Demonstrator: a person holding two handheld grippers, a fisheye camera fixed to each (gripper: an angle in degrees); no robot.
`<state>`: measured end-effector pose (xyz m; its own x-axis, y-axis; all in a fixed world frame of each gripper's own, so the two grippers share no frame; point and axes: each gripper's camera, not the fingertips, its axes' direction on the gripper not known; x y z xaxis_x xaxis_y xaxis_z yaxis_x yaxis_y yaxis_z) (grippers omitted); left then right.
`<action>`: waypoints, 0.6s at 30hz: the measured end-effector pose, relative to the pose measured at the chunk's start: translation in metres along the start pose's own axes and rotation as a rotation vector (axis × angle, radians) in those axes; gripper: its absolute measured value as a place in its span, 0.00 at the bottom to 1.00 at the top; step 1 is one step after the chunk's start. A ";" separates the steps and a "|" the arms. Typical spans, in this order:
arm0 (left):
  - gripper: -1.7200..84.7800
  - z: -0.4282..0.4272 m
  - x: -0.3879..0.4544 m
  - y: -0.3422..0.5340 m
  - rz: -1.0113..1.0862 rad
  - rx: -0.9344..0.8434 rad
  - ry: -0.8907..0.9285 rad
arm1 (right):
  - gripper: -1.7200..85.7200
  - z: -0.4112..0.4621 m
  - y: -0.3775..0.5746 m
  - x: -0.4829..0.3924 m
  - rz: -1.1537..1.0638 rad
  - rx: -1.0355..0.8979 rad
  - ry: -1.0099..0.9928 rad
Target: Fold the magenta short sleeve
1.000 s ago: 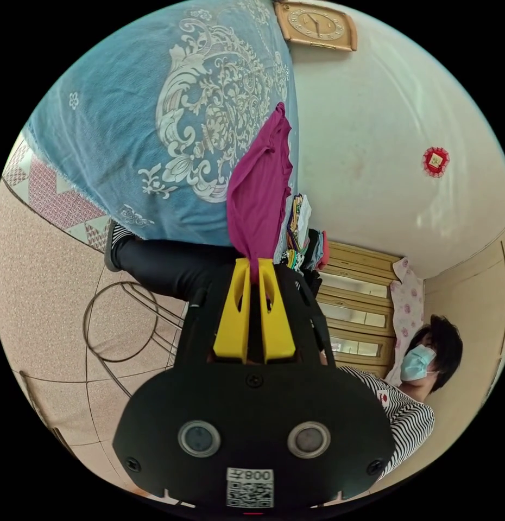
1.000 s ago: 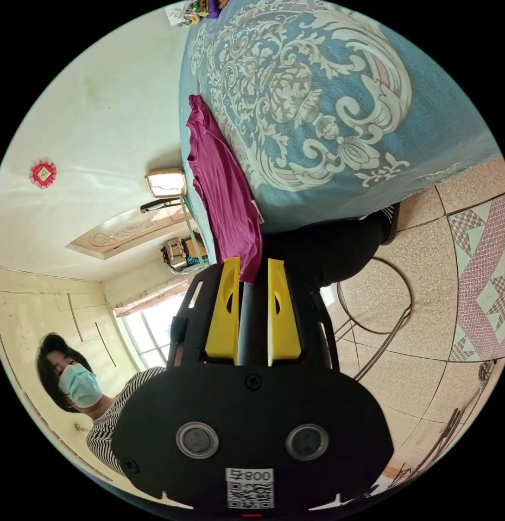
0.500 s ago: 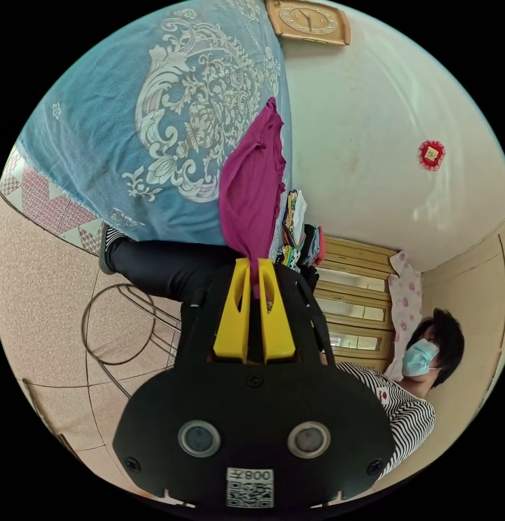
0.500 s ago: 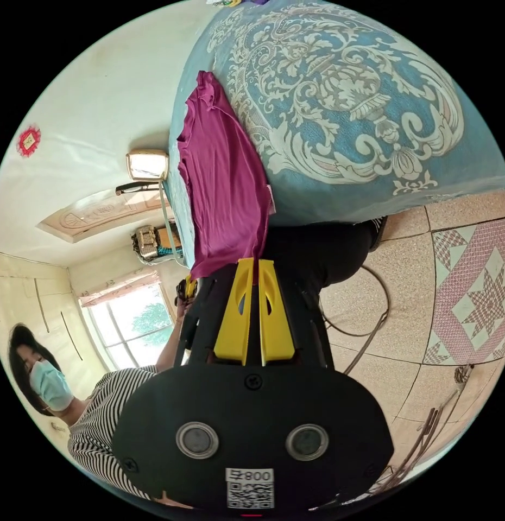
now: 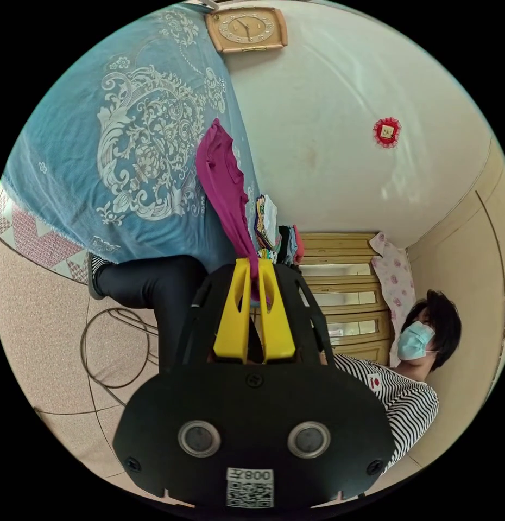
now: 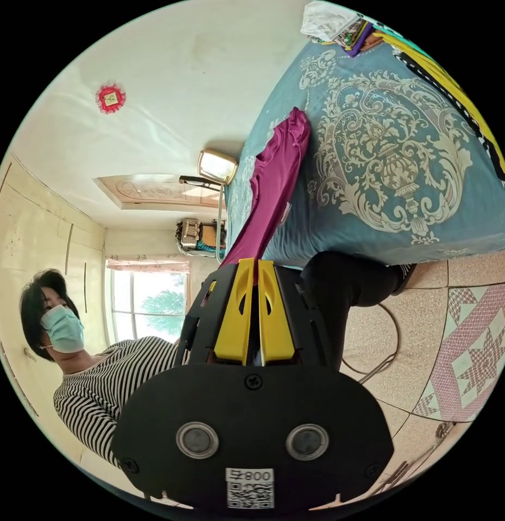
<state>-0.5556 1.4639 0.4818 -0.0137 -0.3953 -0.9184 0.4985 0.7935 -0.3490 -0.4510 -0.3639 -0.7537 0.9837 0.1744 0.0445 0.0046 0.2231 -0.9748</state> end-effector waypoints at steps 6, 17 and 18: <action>0.05 -0.019 0.002 0.009 0.018 -0.006 0.008 | 0.03 -0.014 0.020 -0.010 -0.058 -0.017 0.003; 0.05 -0.026 -0.008 0.000 0.002 -0.034 0.020 | 0.03 -0.031 0.051 0.010 -0.045 -0.026 -0.001; 0.05 -0.024 -0.009 -0.005 0.003 -0.036 0.020 | 0.03 -0.031 0.052 0.013 -0.041 -0.028 0.003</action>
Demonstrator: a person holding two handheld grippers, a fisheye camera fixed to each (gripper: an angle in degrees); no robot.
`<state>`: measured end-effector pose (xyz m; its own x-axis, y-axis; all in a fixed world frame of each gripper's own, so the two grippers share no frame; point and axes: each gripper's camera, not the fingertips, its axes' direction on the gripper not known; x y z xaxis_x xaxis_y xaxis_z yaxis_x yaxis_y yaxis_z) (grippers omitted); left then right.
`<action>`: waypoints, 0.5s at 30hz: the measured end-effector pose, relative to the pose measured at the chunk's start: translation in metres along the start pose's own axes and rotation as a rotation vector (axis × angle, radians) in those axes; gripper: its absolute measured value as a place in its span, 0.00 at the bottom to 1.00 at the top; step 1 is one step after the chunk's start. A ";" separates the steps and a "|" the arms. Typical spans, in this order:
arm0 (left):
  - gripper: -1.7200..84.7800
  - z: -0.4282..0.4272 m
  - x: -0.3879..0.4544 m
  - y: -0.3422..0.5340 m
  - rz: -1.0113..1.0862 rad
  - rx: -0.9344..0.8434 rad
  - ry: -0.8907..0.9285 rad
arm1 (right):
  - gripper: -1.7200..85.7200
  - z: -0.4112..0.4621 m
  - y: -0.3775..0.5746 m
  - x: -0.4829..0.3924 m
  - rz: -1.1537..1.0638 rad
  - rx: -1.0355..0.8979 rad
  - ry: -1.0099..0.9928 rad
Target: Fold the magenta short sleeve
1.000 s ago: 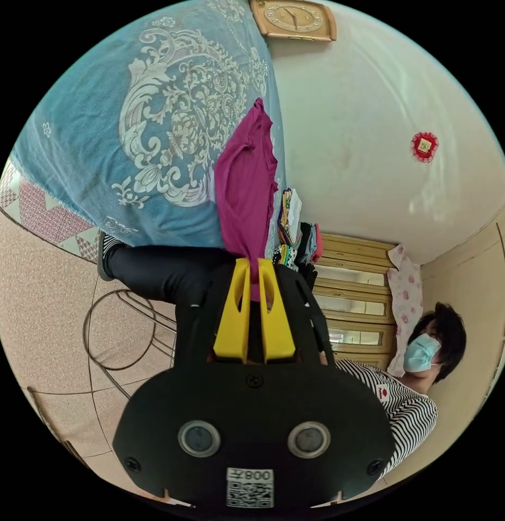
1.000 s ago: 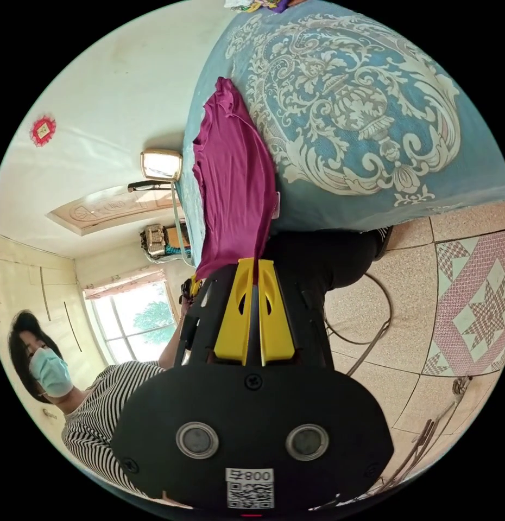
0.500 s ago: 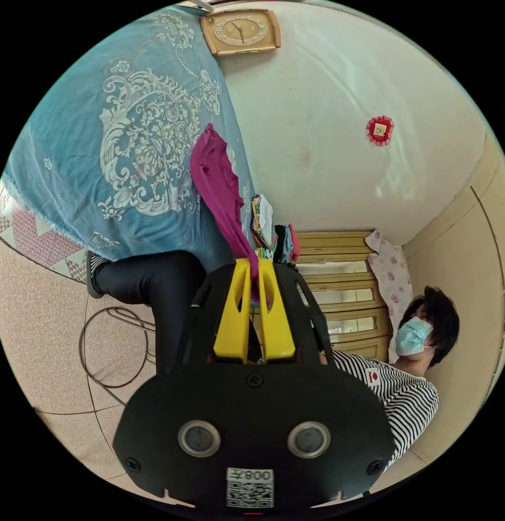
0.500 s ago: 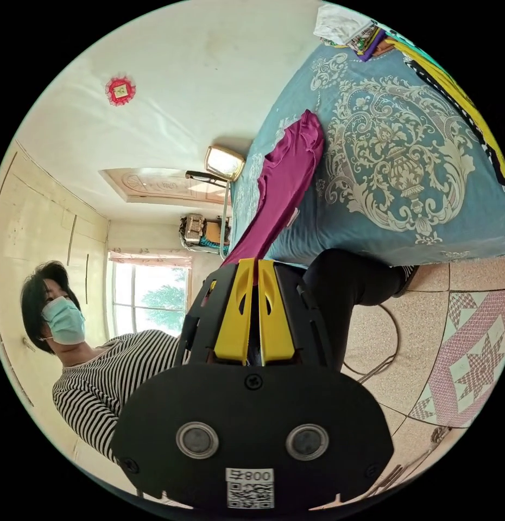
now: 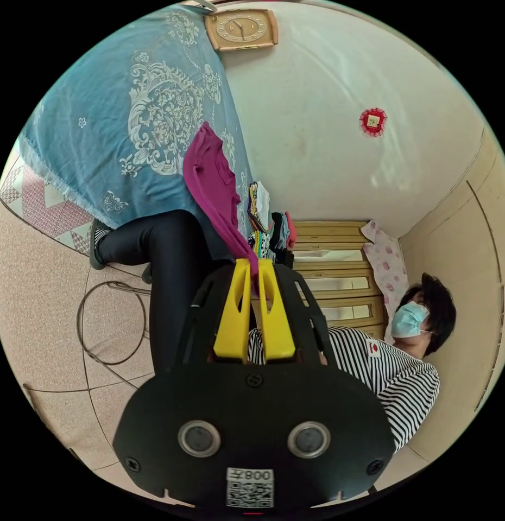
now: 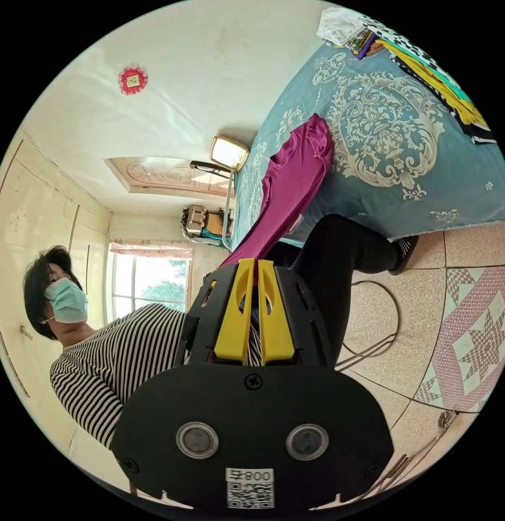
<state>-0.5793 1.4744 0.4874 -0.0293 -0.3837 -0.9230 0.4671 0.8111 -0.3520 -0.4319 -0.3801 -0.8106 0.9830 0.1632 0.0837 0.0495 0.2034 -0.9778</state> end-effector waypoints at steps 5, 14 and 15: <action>0.05 0.008 -0.006 -0.035 0.002 0.014 0.022 | 0.03 -0.002 -0.010 0.015 0.003 0.015 -0.021; 0.05 0.045 -0.002 -0.154 0.063 0.001 0.011 | 0.03 0.003 -0.089 0.032 -0.034 0.057 -0.034; 0.05 0.051 -0.002 -0.174 0.069 0.004 0.013 | 0.03 0.004 -0.104 0.034 -0.038 0.066 -0.036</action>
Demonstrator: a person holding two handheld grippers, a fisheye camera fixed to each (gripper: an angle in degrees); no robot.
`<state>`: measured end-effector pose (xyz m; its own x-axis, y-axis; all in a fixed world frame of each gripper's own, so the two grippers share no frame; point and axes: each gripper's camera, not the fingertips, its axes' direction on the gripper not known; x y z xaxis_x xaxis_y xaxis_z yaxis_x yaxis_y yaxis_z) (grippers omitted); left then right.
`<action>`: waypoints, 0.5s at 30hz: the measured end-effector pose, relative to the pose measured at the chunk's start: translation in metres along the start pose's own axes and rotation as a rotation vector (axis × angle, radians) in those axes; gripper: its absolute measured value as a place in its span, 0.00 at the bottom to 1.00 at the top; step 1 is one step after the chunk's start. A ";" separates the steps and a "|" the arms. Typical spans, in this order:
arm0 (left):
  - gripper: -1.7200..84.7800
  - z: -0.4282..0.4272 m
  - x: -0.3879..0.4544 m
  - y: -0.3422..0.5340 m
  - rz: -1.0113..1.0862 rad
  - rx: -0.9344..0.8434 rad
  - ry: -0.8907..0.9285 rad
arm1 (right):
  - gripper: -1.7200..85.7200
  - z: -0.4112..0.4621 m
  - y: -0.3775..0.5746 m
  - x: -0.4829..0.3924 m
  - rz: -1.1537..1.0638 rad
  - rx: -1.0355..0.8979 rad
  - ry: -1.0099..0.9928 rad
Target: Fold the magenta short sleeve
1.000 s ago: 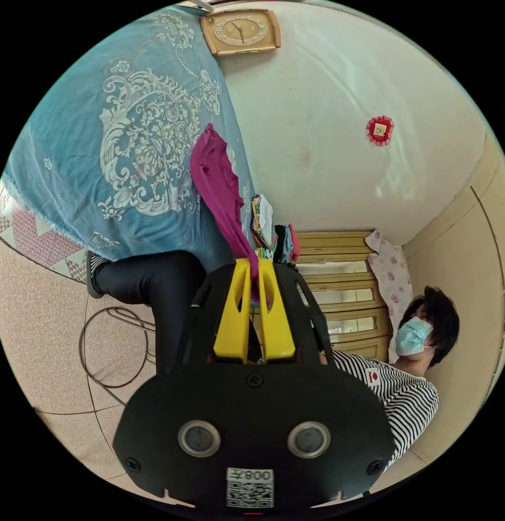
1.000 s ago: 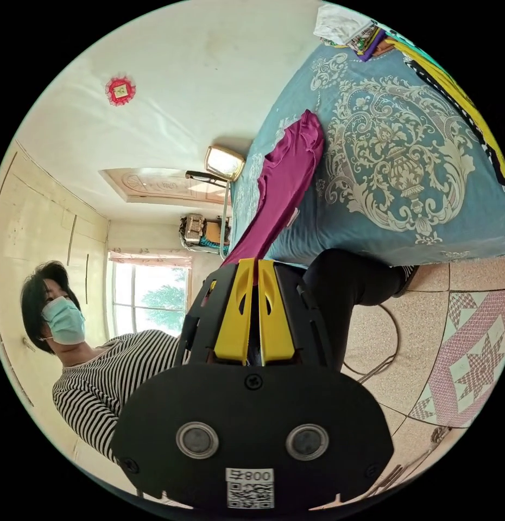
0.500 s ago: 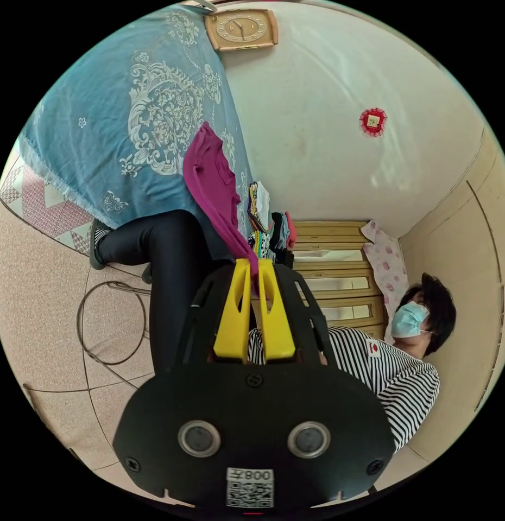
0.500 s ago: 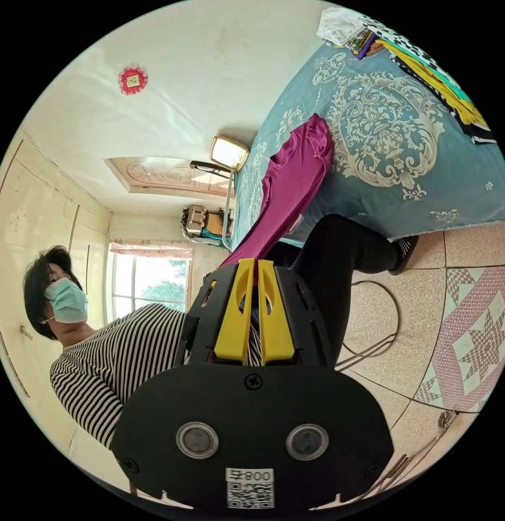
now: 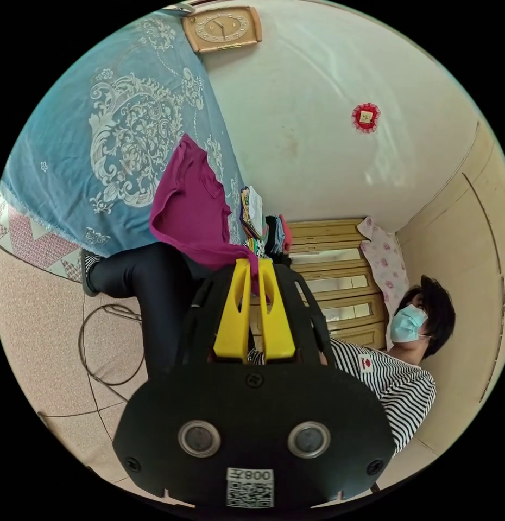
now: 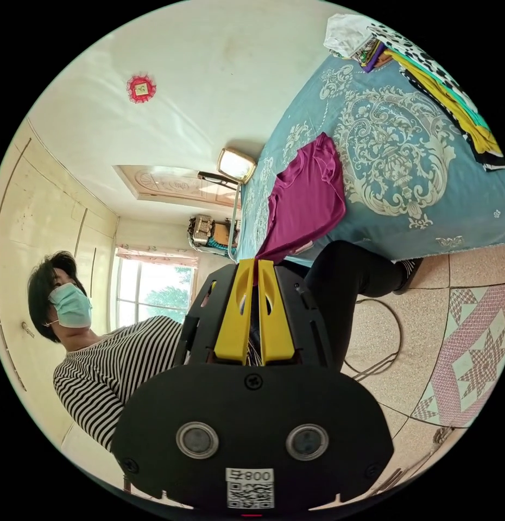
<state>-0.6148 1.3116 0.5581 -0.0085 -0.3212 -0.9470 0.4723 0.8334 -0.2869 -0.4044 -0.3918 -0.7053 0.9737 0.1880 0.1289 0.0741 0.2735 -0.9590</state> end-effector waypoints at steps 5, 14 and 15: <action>0.05 0.031 -0.002 -0.091 0.038 0.004 -0.005 | 0.03 0.010 -0.071 0.009 -0.033 0.026 0.005; 0.05 0.113 -0.022 -0.282 0.034 -0.019 -0.070 | 0.03 0.053 -0.253 0.048 -0.031 0.015 0.029; 0.05 0.125 -0.028 -0.307 0.029 -0.025 -0.081 | 0.03 0.061 -0.278 0.057 -0.020 0.013 0.031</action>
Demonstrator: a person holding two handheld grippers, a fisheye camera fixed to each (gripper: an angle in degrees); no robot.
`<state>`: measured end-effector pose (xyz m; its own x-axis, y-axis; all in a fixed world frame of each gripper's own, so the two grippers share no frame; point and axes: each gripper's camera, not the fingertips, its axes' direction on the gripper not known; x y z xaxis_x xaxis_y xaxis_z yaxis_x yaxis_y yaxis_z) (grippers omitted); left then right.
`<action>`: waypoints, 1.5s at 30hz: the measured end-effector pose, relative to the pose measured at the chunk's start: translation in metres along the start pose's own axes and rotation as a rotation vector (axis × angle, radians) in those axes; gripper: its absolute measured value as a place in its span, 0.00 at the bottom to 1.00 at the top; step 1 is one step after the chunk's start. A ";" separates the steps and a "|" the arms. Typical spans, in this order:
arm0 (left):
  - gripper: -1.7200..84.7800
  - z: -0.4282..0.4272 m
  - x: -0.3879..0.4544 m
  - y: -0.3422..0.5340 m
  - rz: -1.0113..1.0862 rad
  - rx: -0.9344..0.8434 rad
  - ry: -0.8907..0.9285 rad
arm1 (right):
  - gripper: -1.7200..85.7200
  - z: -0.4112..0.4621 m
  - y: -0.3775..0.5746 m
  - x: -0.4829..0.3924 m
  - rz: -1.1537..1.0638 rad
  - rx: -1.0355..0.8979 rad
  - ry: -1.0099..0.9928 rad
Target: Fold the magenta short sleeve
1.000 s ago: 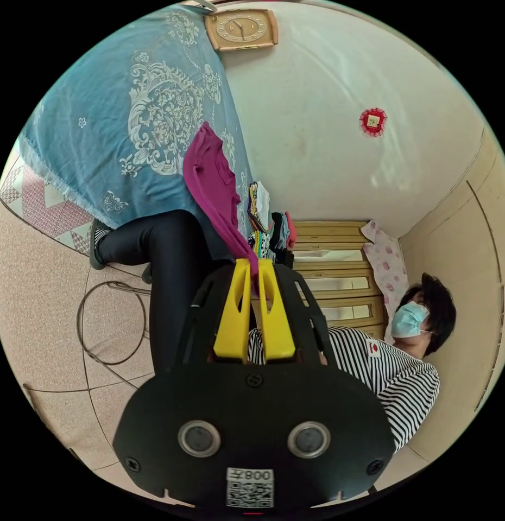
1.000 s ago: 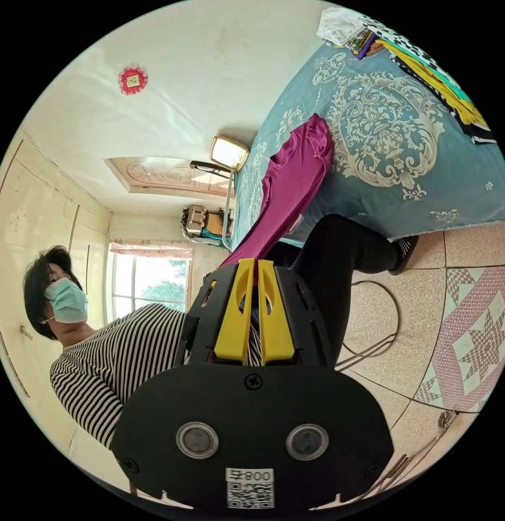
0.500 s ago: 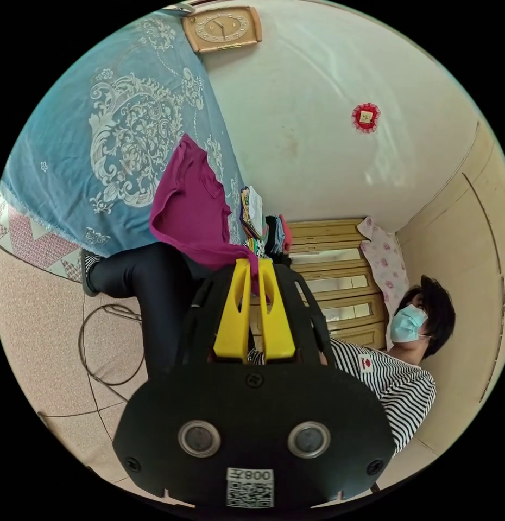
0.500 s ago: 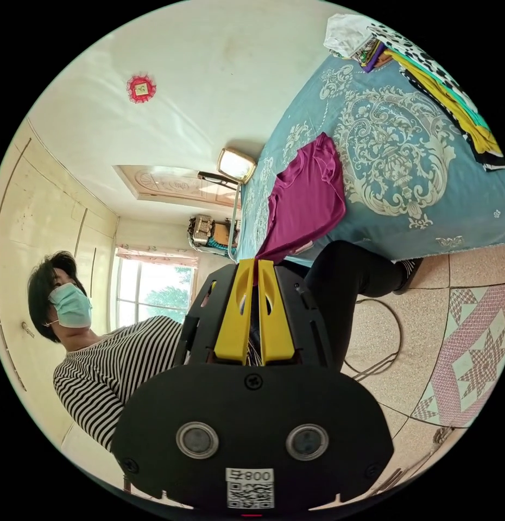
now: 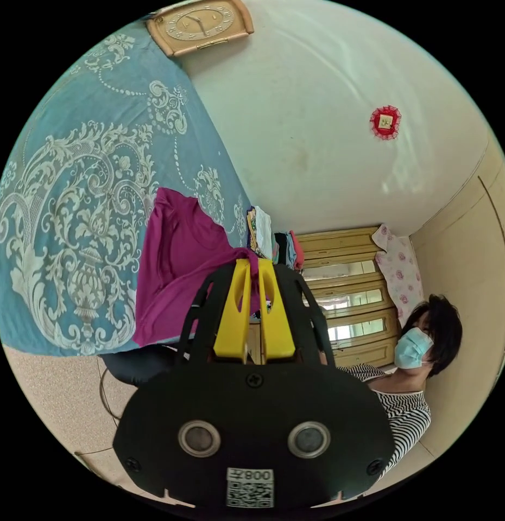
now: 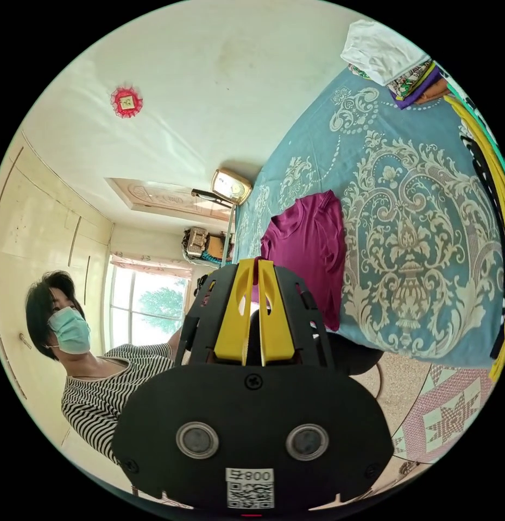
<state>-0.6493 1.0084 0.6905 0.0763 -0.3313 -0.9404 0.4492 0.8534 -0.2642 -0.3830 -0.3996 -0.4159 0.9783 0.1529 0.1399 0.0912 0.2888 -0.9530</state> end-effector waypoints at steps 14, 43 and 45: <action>0.05 0.120 -0.071 -0.222 -0.075 -0.040 -0.086 | 0.03 0.113 -0.236 0.092 0.077 -0.083 0.068; 0.03 0.423 0.060 -0.357 0.354 -0.439 -0.554 | 0.02 0.395 -0.335 -0.063 -0.276 -0.329 0.370; 0.02 0.446 0.073 -0.370 0.380 -0.480 -0.648 | 0.02 0.457 -0.337 -0.093 -0.382 -0.458 0.496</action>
<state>-0.4133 0.4886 0.8146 0.6977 -0.0298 -0.7158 -0.1189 0.9805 -0.1567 -0.5902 -0.0796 0.0148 0.8226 -0.3511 0.4472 0.4007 -0.1999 -0.8941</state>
